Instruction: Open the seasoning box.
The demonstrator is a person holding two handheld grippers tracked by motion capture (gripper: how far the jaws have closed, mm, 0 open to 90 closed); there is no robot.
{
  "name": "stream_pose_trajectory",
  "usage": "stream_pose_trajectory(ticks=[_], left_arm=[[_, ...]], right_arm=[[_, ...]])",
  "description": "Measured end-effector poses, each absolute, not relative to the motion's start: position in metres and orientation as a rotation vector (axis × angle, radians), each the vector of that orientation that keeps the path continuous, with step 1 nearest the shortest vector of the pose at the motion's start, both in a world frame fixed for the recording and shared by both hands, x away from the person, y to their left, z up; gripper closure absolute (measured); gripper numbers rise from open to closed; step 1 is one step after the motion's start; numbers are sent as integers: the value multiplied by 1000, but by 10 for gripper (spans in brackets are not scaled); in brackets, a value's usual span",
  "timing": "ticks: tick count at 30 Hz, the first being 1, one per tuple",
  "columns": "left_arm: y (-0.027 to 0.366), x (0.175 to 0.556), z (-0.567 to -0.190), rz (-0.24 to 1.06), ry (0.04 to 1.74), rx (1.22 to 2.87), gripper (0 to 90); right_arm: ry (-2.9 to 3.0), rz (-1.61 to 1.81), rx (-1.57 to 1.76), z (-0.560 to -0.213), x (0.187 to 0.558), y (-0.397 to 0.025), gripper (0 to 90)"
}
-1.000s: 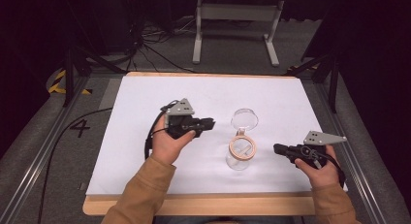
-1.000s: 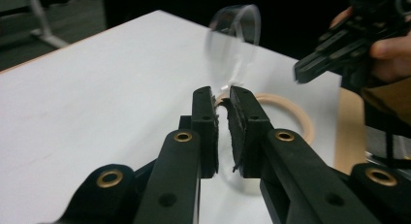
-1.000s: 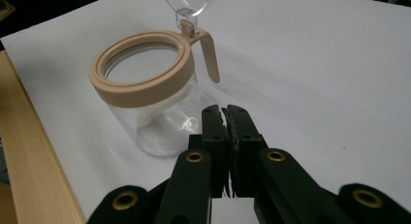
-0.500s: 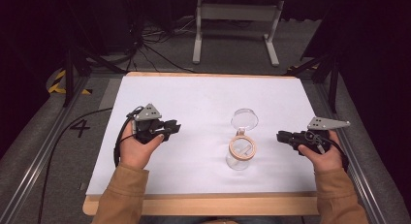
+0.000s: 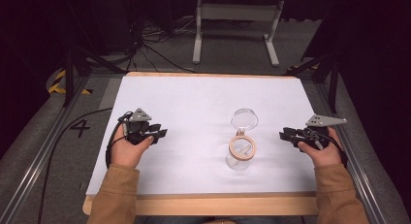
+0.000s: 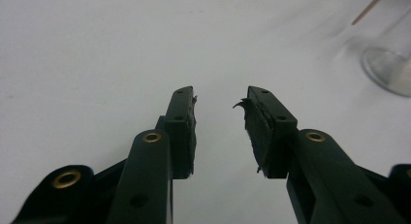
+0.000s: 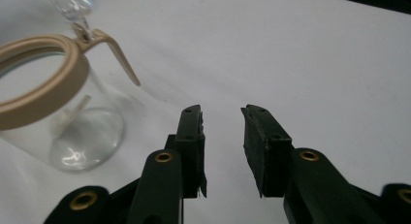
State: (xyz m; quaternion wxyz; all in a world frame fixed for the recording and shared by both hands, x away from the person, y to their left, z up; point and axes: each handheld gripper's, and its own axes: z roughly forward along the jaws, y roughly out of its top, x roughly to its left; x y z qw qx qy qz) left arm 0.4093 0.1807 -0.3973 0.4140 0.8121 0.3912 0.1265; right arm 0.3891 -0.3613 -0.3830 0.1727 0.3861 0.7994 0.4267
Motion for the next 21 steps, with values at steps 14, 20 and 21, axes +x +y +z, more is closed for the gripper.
stream_pose_trajectory(ticks=[14, 20, 21], left_arm=[[190, 426, -439, 321, 1055, 2067, 537], [191, 428, -448, 324, 1056, 2078, 494], [190, 429, -449, 314, 1044, 2093, 473]], right_arm=[[2235, 1197, 1262, -422, 408, -389, 579], [2234, 1114, 1198, -433, 412, -389, 553], [2237, 1096, 1173, -434, 412, -388, 550]])
